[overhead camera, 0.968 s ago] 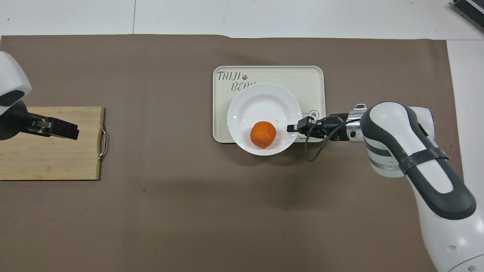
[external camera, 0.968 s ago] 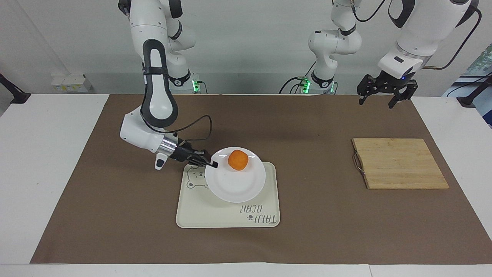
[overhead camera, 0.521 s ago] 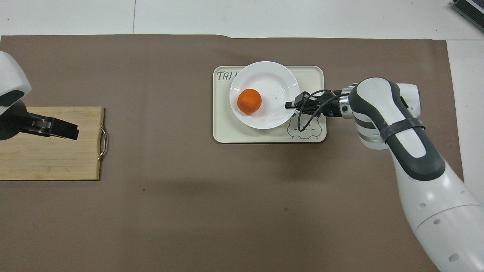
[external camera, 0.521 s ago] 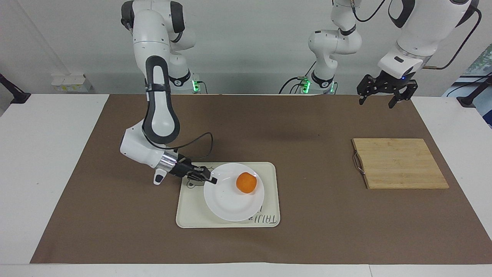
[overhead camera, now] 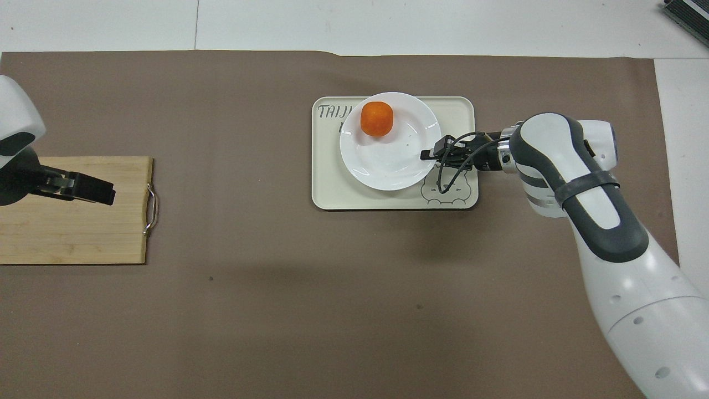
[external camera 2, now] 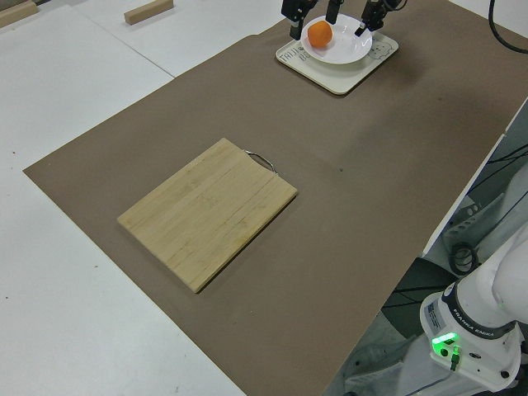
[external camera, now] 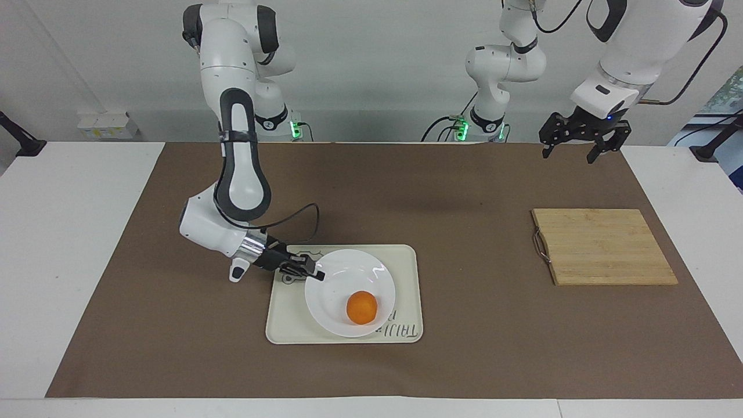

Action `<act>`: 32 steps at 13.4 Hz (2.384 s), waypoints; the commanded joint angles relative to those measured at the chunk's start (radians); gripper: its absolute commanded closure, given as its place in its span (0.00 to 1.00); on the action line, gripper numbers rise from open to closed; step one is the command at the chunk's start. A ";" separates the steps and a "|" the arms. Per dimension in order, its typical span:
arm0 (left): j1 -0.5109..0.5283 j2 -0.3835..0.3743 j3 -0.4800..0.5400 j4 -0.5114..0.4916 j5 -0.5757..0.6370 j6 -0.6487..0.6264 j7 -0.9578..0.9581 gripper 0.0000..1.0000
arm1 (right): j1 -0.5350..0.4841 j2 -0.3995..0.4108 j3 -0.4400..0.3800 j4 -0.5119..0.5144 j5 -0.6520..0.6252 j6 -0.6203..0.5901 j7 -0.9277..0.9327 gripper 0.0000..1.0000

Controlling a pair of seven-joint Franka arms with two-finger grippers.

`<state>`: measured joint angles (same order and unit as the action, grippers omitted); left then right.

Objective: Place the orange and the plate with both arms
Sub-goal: 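Adjust the plate on the tray and open the right gripper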

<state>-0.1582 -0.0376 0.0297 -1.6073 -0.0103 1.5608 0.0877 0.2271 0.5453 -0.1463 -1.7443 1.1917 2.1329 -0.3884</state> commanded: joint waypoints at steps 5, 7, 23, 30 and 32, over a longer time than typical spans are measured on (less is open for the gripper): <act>0.011 -0.018 -0.005 -0.009 0.009 -0.004 -0.005 0.00 | 0.003 0.002 0.007 -0.014 -0.017 0.018 0.014 1.00; 0.011 -0.018 -0.005 -0.009 0.009 -0.004 -0.005 0.00 | 0.003 -0.004 0.007 -0.027 -0.029 0.016 0.007 1.00; 0.011 -0.018 -0.005 -0.009 0.009 -0.002 -0.005 0.00 | 0.005 -0.024 0.002 -0.060 -0.050 0.032 0.009 0.00; 0.011 -0.019 -0.005 -0.008 0.009 -0.002 -0.005 0.00 | -0.003 -0.056 -0.010 -0.037 -0.246 0.070 0.036 0.00; 0.011 -0.019 -0.005 -0.009 0.009 -0.004 -0.005 0.00 | -0.003 -0.070 -0.010 -0.035 -0.317 0.091 0.036 0.00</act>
<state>-0.1574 -0.0412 0.0301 -1.6073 -0.0103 1.5608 0.0877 0.2285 0.5014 -0.1621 -1.7761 0.9481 2.2014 -0.3824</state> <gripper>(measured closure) 0.000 0.000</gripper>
